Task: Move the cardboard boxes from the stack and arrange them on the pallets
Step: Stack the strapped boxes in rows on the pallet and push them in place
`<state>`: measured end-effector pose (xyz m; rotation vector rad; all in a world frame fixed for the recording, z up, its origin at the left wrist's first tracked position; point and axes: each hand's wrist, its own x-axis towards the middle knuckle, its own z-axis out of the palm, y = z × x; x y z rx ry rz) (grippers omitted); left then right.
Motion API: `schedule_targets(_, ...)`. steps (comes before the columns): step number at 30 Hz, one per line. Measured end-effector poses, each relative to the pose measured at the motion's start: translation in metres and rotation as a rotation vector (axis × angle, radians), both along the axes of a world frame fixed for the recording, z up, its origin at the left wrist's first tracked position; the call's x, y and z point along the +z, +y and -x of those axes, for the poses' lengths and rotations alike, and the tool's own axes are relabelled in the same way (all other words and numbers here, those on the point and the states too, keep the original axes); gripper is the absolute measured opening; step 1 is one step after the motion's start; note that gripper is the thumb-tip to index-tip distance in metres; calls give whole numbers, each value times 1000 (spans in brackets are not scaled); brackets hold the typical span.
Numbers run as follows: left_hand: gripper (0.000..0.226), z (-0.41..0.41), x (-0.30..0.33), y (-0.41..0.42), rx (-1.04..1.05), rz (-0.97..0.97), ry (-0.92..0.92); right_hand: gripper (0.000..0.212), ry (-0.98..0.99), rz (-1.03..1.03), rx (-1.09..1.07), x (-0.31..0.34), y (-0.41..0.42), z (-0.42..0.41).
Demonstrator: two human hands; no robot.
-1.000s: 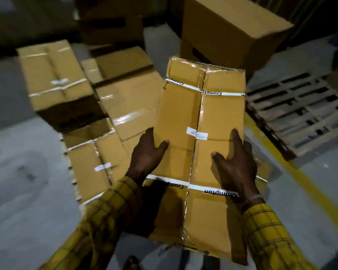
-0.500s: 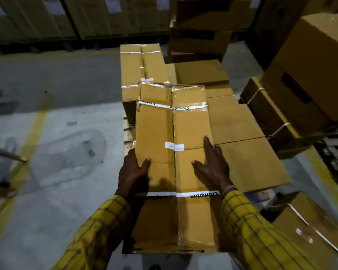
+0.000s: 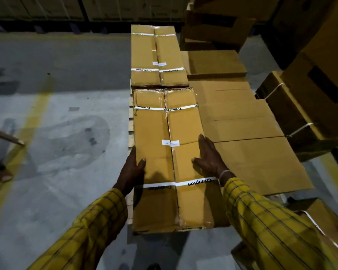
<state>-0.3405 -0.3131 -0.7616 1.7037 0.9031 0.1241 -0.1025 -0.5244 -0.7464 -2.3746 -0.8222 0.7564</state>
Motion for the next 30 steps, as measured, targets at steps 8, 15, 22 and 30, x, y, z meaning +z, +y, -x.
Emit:
schedule_targets(8, 113, 10, -10, -12, -78, -30, -136, 100, -29, 83, 55, -20, -5, 3)
schedule_targets(15, 83, 7, -34, 4, -101, -106, -113, 88, -66, -7, 64, -35, 2, -3)
schedule_targets(22, 88, 21, -27, -14, -184, -202, 51, 93, -84, 144, 159, -25, -18, 14)
schedule_targets(30, 75, 20, -47, -49, -107, -509, 109, 74, -371, 88, 87, -64, -40, 57)
